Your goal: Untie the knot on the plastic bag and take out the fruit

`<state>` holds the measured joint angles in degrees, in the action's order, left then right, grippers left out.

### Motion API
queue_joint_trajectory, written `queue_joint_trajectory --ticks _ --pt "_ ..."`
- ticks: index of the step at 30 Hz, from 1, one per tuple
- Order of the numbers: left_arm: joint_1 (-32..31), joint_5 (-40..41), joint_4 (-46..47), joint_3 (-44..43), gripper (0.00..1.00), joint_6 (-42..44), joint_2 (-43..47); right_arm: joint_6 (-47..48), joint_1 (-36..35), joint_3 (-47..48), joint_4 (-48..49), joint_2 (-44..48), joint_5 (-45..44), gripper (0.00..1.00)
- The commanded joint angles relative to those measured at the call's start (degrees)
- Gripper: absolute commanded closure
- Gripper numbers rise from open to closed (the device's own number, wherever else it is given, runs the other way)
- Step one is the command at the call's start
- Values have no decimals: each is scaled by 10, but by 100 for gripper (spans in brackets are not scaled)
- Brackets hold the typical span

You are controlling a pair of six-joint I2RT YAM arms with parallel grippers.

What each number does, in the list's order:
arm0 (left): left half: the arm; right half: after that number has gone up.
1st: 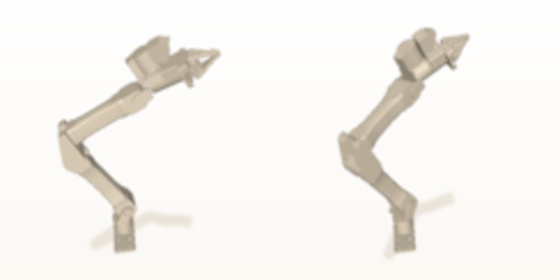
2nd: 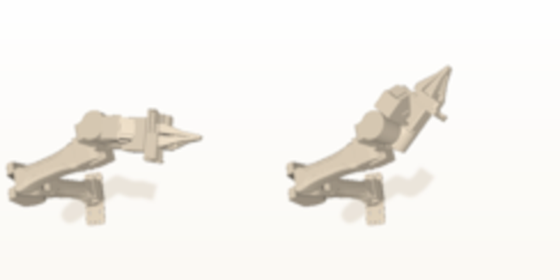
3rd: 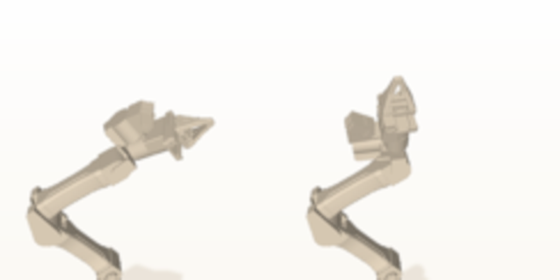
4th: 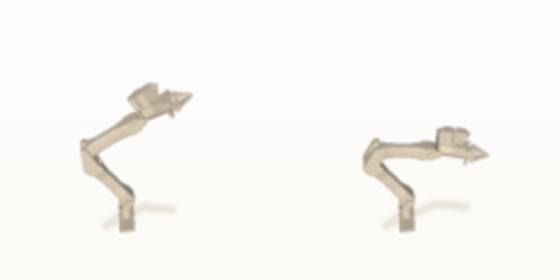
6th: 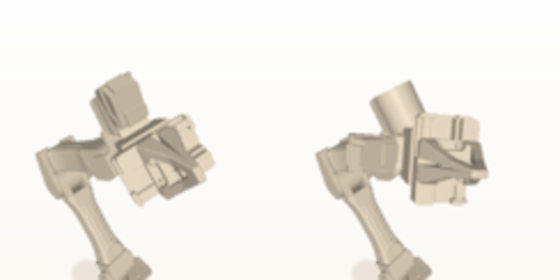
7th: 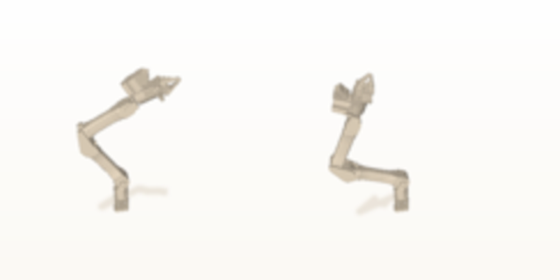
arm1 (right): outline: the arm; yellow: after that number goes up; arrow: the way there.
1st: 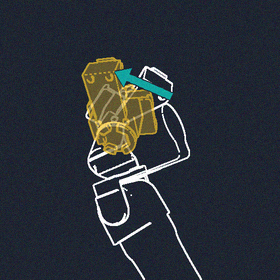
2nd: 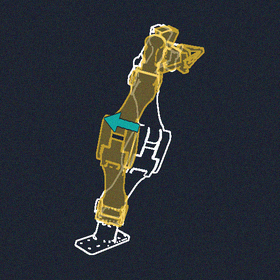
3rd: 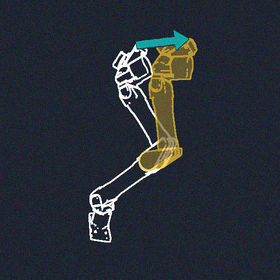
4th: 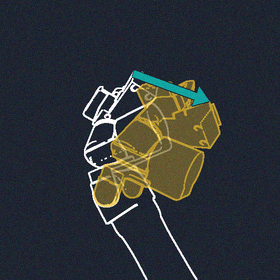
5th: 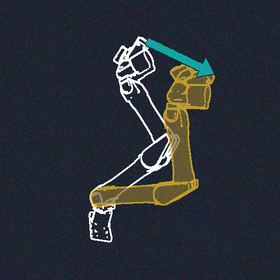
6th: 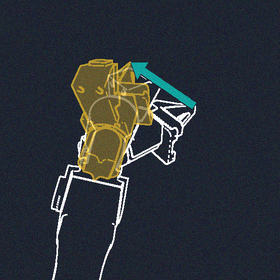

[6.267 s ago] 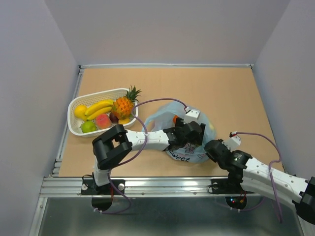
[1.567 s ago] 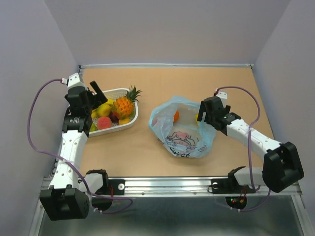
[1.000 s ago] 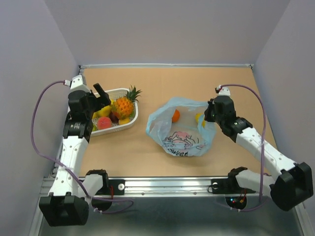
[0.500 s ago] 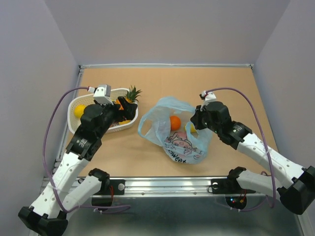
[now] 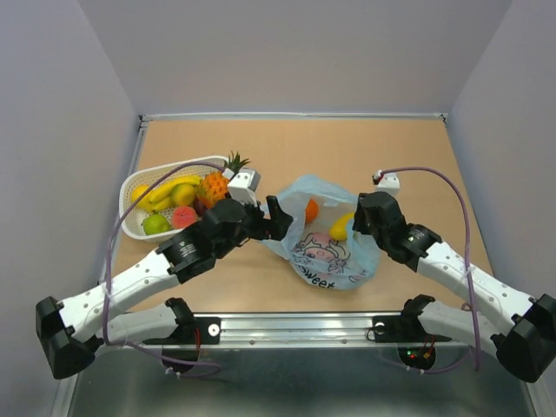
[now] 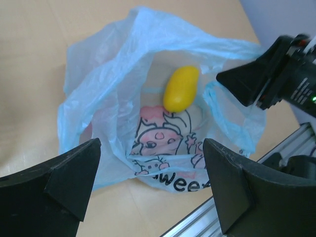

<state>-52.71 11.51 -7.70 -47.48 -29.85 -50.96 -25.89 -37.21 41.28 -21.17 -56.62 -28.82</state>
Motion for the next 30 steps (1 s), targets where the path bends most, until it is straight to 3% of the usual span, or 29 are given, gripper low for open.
queue_joint_trajectory --ticks 1,2,3,5,10,11,13,14,18,24,30 --pt "-42 71 28 -18 5 -7 -40 -45 -1 -23 0 -21 -70 36" --pt "-46 76 30 -21 5 -7 -51 -57 -1 -23 0 -31 -80 20" --pt "-49 78 32 -21 5 -7 -51 -64 -1 -25 0 -40 -80 20" --pt "-61 82 39 -21 5 -6 -67 -82 5 -24 0 -73 -94 3" --pt "-91 93 54 -21 5 3 -96 -107 22 -20 0 -122 -106 3" --pt "-101 101 54 -23 5 5 -102 -108 26 -20 0 -130 -105 7" --pt "-111 111 53 -23 5 5 -117 -102 29 -17 2 -133 -94 30" --pt "-117 116 55 -23 5 5 -124 -87 29 -13 2 -132 -81 55" --pt "-122 123 66 -16 5 2 -135 -25 29 -3 16 -109 -29 96" --pt "-128 128 92 -28 5 11 -181 15 26 19 17 -25 125 100" --pt "-134 148 105 -40 5 4 -208 -10 0 26 6 11 193 100"
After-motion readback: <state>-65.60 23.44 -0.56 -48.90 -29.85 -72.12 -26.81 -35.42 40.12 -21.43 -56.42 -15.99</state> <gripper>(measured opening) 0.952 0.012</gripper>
